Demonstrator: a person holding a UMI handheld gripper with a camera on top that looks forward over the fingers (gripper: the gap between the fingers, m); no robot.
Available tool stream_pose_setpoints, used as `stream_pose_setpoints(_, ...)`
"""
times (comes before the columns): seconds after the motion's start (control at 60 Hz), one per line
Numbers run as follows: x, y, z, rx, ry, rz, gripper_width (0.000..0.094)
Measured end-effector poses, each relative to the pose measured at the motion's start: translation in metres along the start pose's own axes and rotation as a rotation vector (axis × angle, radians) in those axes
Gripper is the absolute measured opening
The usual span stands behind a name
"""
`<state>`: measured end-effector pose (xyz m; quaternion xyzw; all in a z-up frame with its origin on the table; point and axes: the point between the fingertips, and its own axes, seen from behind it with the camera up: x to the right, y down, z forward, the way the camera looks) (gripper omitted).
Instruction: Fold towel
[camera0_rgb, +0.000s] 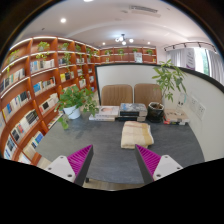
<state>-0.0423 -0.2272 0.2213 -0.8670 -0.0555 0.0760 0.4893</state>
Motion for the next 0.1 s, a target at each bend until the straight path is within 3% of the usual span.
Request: stream_pose_setpoints(0.1,-0.0002,-0.0005,-0.0028,0.006,0.006,0.005,0.0841)
